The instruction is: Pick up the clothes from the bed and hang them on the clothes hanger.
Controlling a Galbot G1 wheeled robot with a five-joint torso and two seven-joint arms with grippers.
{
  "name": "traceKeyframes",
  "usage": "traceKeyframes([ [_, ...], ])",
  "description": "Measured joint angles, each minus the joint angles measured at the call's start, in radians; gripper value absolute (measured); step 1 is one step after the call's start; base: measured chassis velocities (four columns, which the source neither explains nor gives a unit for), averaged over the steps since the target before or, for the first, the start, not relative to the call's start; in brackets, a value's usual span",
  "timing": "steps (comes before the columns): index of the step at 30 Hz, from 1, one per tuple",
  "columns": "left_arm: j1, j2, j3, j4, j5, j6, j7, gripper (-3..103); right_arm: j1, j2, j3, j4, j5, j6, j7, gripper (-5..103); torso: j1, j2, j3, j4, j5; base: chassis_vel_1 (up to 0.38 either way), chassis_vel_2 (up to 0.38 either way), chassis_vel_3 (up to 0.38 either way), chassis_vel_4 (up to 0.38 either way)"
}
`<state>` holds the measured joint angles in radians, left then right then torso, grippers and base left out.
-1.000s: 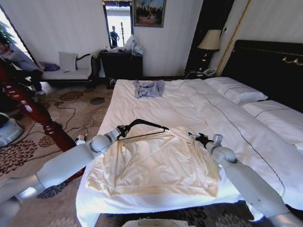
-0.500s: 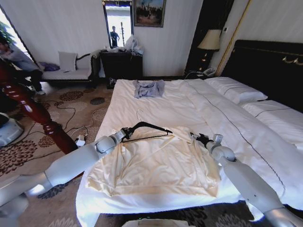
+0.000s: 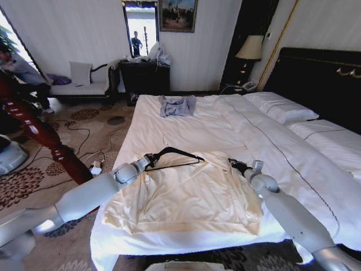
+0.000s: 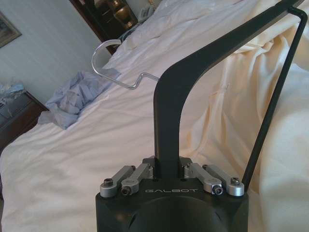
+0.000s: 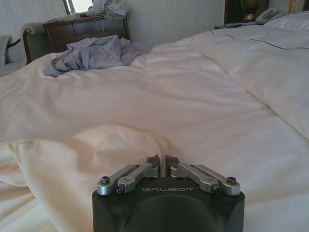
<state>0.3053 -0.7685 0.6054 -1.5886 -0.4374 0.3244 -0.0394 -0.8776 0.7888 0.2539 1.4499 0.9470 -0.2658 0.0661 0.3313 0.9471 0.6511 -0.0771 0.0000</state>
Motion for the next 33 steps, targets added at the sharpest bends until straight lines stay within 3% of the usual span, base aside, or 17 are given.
traceKeyframes([
  [7,-0.02,-0.025,0.02,0.012,0.004,0.004,0.0,22,-0.004,-0.005,0.004,0.021,0.0,0.005,-0.001,0,0.0,0.0,0.0,-0.0002,0.0,0.0,0.0,0.0,0.0],
  [19,-0.056,-0.057,0.071,0.023,0.025,0.026,0.005,22,-0.003,-0.035,0.04,0.174,0.017,0.007,0.039,0,0.0,0.0,0.0,-0.0001,-0.0001,0.0,0.0,0.0,0.0],
  [22,-0.086,-0.089,0.09,0.055,0.041,0.035,-0.001,22,0.0,-0.036,0.061,0.277,0.052,-0.01,0.073,0,0.0,0.0,0.0,-0.0001,-0.0001,0.0,0.0,0.0,0.0],
  [33,-0.122,-0.184,0.139,0.111,0.051,0.058,-0.015,22,-0.023,-0.057,0.085,0.358,0.075,-0.021,0.085,0,0.0,0.0,0.0,-0.0003,0.0,0.0,0.0,0.0,0.0],
])
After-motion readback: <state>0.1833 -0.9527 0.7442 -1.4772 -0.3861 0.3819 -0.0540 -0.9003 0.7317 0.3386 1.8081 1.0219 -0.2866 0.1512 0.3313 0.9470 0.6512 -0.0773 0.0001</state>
